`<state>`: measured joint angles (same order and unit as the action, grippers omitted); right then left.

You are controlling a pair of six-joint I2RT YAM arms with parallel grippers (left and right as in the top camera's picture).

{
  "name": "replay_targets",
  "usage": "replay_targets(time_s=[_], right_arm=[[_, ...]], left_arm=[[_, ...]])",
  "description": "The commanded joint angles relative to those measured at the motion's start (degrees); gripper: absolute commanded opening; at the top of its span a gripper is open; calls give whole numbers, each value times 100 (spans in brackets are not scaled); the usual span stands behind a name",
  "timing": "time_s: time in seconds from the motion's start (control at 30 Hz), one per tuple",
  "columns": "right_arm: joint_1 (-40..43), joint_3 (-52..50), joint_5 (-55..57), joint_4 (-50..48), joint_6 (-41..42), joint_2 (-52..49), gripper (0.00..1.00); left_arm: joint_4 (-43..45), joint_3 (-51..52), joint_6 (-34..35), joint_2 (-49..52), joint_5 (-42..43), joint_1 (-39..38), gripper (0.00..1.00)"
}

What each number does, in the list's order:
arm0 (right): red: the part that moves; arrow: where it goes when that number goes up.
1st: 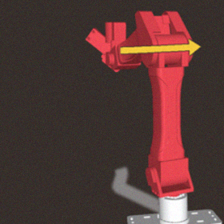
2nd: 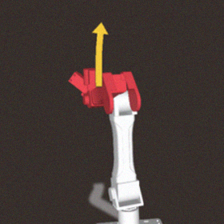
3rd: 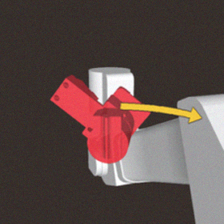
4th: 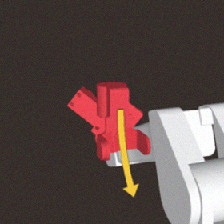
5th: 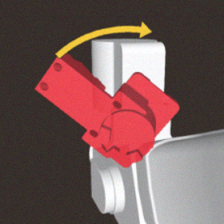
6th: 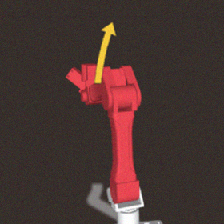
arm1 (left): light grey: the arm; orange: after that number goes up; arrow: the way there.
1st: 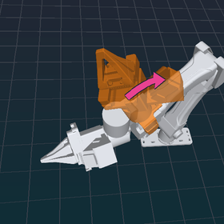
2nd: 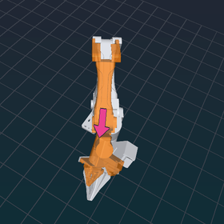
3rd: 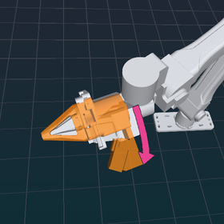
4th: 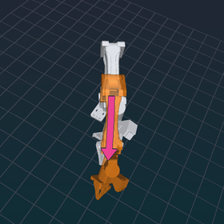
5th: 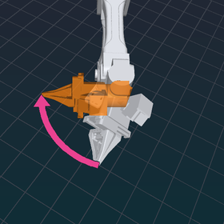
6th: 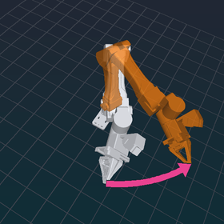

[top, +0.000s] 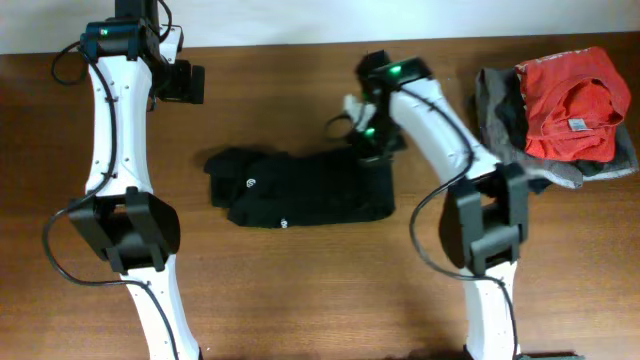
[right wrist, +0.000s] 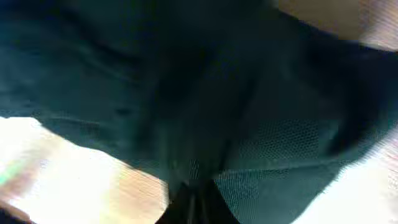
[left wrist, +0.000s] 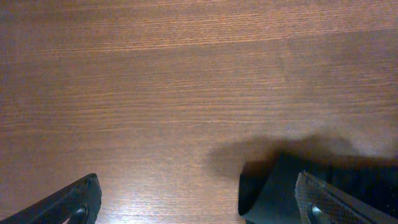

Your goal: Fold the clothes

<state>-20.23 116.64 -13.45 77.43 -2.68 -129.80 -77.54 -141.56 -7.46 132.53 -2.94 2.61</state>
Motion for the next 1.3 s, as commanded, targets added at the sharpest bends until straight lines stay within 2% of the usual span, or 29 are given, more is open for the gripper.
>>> replay_targets(time_s=[0.0, 0.17, 0.3, 0.57, 0.7, 1.27], right_arm=[[-437, 103, -31, -190, 245, 192, 7], [-577, 103, 533, -271, 540, 192, 8], [-396, 103, 562, -240, 535, 192, 8], [468, 103, 730, 175, 535, 192, 8], [817, 103, 726, 328, 533, 192, 4], [295, 387, 555, 361, 603, 195, 4]], left_arm=[[15, -76, 74, -98, 66, 17, 99], [17, -76, 74, -98, 63, 17, 99], [17, -76, 74, -98, 66, 17, 99], [20, -76, 74, -98, 66, 17, 99], [17, -76, 74, -98, 66, 17, 99], [20, -76, 74, -98, 199, 17, 99]])
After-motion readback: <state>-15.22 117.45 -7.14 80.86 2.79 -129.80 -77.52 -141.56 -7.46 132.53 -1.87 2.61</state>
